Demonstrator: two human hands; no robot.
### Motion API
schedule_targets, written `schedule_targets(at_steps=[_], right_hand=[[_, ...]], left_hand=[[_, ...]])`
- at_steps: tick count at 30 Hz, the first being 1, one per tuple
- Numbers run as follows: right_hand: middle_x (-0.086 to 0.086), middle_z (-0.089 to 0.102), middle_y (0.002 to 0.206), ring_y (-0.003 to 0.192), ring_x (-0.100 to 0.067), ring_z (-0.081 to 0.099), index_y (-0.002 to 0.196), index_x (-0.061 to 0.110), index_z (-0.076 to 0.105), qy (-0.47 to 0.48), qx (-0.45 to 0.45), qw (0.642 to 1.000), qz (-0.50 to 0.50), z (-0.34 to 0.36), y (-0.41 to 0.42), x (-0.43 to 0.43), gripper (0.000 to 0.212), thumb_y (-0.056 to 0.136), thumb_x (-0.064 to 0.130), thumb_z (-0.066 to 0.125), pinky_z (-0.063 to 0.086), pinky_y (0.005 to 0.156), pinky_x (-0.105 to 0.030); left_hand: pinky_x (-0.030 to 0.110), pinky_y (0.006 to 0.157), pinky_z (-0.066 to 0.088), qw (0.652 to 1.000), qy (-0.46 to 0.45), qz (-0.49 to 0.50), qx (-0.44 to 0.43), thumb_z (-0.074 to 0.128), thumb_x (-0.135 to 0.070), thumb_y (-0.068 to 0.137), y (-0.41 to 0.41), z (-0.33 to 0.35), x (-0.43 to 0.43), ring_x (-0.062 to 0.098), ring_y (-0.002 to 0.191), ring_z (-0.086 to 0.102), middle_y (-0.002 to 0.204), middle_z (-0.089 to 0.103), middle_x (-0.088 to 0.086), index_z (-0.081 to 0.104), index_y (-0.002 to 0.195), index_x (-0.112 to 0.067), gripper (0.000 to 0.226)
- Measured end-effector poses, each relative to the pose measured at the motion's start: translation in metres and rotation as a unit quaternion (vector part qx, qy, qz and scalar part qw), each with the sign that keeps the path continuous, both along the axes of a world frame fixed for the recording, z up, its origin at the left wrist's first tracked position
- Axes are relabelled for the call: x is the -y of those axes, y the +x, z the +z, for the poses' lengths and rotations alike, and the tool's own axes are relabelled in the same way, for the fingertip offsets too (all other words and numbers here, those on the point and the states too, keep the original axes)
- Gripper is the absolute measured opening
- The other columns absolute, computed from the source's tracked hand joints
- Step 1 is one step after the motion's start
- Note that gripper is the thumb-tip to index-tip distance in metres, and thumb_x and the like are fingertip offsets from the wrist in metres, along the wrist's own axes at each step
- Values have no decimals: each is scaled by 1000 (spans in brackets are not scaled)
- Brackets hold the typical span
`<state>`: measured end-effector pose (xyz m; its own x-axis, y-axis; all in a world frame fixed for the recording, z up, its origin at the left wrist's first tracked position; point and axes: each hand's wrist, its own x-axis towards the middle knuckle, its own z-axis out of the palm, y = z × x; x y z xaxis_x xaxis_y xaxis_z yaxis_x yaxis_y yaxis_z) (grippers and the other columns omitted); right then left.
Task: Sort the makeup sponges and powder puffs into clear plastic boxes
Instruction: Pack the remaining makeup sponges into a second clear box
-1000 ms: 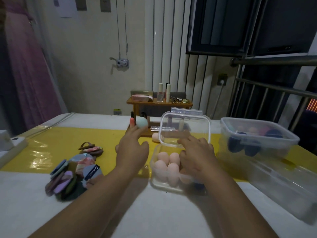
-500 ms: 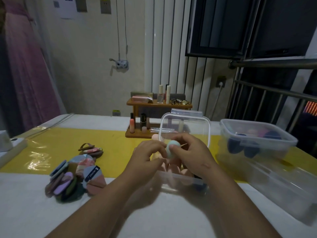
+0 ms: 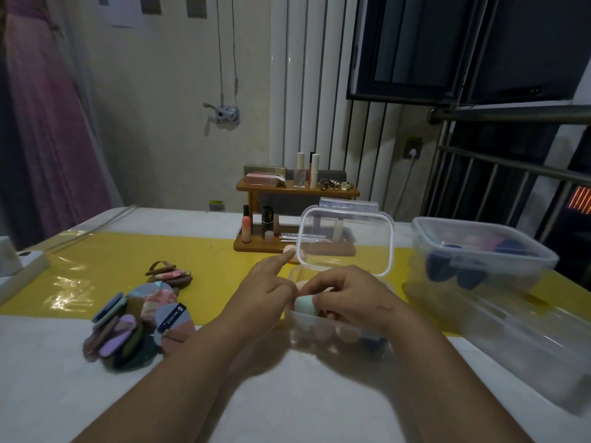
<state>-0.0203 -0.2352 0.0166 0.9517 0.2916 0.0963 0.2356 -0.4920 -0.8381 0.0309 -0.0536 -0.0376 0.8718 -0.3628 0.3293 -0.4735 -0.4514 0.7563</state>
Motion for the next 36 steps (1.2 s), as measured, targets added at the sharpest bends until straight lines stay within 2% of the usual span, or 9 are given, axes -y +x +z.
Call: schedule_targets(at_steps=[6, 10, 13, 16, 20, 25, 28, 32, 36], right_hand=[[8, 68, 76, 68, -6, 61, 80, 31, 63, -116, 45, 991, -41, -7, 8, -4, 19, 80, 18, 77, 56, 71, -32], [10, 67, 69, 62, 2, 56, 68, 29, 67, -156, 61, 985, -28, -5, 7, -6, 22, 80, 14, 78, 49, 64, -17], [10, 73, 76, 70, 0, 62, 79, 28, 79, -175, 42, 983, -24, -2, 5, -8, 12, 83, 18, 76, 49, 66, -13], [14, 75, 79, 77, -3, 65, 85, 31, 81, -187, 11, 982, -25, -1, 5, -10, 18, 84, 16, 70, 48, 67, -11], [14, 73, 76, 73, -7, 60, 81, 34, 81, -199, -45, 978, -33, 2, 3, -12, 41, 82, 3, 54, 47, 62, -13], [8, 64, 88, 74, -6, 52, 106, 19, 79, -257, -55, 965, -1, 3, 3, -15, 37, 91, -2, 52, 34, 54, -2], [12, 67, 86, 68, -1, 55, 100, 25, 80, -224, -51, 973, -16, 1, 2, -13, 42, 88, -2, 49, 37, 55, -7], [12, 73, 79, 74, 2, 63, 85, 23, 82, -138, -8, 989, -58, 2, 0, -10, 40, 80, -7, 55, 45, 65, -8], [-1, 67, 69, 55, -7, 63, 68, 16, 74, -22, 17, 994, -108, 9, -2, -4, 45, 82, -16, 45, 48, 51, -17]], left_hand=[[38, 113, 26, 999, 30, 27, 3, 40, -35, 71, -5, 5, 2, 2, 140, 26, 156, 33, -19, 78, 72, -26, 39], [35, 106, 36, 998, -22, 29, -55, 42, -33, 64, -14, 10, 7, 12, 136, 39, 156, 38, -11, 76, 64, -19, 37], [36, 95, 44, 993, -67, 46, -88, 42, -29, 62, -16, 16, 14, 17, 123, 52, 125, 63, -13, 75, 64, -12, 37], [40, 80, 51, 990, -95, 51, -95, 45, -25, 61, -16, 18, 14, 21, 101, 64, 82, 63, -20, 70, 61, -7, 32], [37, 80, 51, 990, -82, 54, -97, 46, -25, 59, -16, 18, 14, 9, 87, 62, 70, 59, -27, 71, 64, -4, 33], [34, 79, 51, 990, -87, 61, -92, 46, -25, 60, -16, 17, 16, 11, 89, 64, 83, 66, -17, 69, 57, -10, 28], [38, 77, 52, 992, -78, 65, -75, 44, -25, 64, -16, 13, 17, 15, 93, 65, 97, 72, -6, 67, 52, -14, 28], [44, 76, 53, 991, -86, 64, -75, 44, -25, 66, -13, 10, 16, 17, 91, 66, 96, 71, -8, 69, 57, -13, 30], [45, 75, 50, 993, -75, 52, -71, 43, -24, 66, -17, 10, 15, 15, 81, 62, 87, 69, -10, 71, 60, -11, 31]])
